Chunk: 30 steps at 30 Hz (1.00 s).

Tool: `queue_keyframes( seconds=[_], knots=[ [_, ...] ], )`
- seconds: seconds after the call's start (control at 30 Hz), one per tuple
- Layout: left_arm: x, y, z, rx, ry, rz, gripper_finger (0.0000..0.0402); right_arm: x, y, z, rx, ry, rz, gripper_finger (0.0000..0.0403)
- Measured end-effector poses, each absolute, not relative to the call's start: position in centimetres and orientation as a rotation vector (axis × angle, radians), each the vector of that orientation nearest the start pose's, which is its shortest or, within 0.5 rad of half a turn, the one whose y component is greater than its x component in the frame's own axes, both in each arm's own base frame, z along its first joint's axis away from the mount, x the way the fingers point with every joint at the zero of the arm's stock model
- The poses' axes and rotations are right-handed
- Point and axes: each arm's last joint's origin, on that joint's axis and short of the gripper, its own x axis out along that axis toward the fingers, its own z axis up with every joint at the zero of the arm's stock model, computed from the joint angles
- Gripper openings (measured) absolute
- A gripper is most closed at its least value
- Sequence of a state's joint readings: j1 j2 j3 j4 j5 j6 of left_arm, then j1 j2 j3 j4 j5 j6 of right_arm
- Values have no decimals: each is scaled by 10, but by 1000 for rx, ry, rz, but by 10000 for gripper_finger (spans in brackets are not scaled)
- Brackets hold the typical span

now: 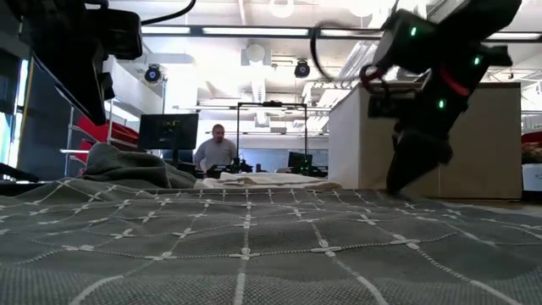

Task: Fold towel
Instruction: Fold the gray patterned towel

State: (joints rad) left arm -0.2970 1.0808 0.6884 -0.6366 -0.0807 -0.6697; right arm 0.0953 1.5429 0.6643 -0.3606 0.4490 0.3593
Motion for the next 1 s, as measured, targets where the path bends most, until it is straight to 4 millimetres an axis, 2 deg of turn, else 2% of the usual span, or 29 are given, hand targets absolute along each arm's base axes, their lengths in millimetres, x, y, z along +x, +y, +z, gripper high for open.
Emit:
queue_keyframes(
  seconds=[0.1,0.17,0.23,0.33,0.37,0.67,0.87,1.0],
  knots=[
    [187,-55,215,-415,1029,149,85,250,8,119,32,1131,-540,205],
    [187,-55,215,-414,1026,151,85,251,7,115,69,1140,-546,181],
    [187,-54,215,-408,1024,160,85,251,8,113,84,1145,-551,134],
    [186,-54,215,-401,1032,179,85,249,14,116,94,1151,-528,32],
    [185,-53,214,-395,1038,186,86,248,17,117,87,1152,-513,18],
    [186,-31,210,-314,1085,266,146,237,43,130,128,1137,-443,2],
    [187,-2,193,-229,1263,358,208,236,51,130,139,1125,-438,1],
    [198,13,180,-155,1313,340,226,236,52,131,145,1120,-440,1]
  ],
)
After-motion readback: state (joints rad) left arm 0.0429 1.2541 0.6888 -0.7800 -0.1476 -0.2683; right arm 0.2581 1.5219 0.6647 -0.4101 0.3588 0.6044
